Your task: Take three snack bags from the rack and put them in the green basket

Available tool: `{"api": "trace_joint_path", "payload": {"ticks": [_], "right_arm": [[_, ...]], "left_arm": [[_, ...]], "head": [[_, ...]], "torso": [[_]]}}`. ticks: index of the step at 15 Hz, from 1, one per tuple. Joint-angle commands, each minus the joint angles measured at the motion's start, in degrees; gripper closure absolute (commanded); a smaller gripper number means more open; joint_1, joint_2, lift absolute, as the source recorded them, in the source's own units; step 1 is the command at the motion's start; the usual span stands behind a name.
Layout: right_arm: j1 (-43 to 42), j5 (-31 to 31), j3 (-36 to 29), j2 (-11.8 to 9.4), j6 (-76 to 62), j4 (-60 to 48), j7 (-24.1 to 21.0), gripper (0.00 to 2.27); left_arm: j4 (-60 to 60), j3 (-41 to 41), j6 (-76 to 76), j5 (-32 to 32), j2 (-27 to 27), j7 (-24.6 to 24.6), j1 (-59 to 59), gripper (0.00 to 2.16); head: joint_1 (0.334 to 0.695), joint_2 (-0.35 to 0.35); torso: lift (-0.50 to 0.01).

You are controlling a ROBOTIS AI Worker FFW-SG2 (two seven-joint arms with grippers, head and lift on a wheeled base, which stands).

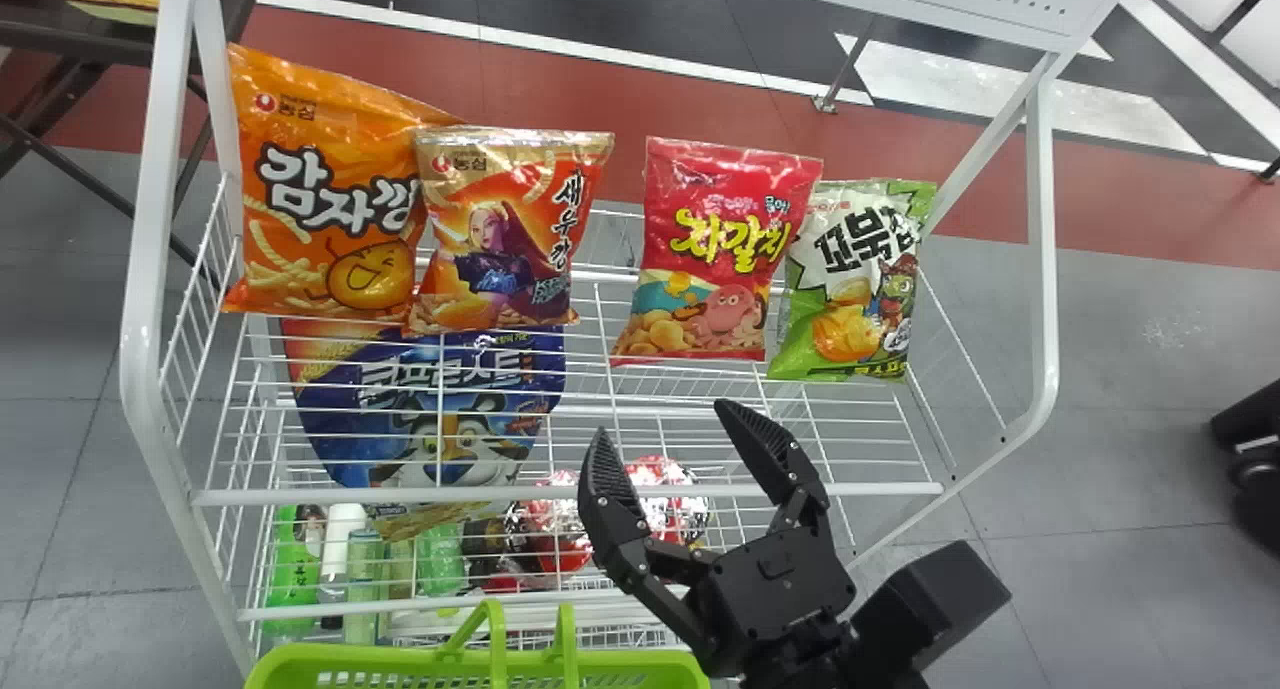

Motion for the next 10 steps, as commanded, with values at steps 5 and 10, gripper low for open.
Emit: {"api": "trace_joint_path", "payload": {"ticks": [5, 10], "right_arm": [[-0.16, 0.00, -0.04, 0.00, -1.42, 0.28, 0.00, 0.07], [-0.60, 0.00, -0.04, 0.09, -2.12, 1.34, -0.09, 0.07]], "left_arm": [[0.63, 0.32, -0.31, 0.40, -0.17, -0.58, -0.02, 1.81], [0.63, 0.32, -0.49, 0.40, -0.17, -0.58, -0.02, 1.82]], "head": [[0.695, -0.350], [0.695, -0.350]], "torso": [[-0.006], [-0.006]]}}
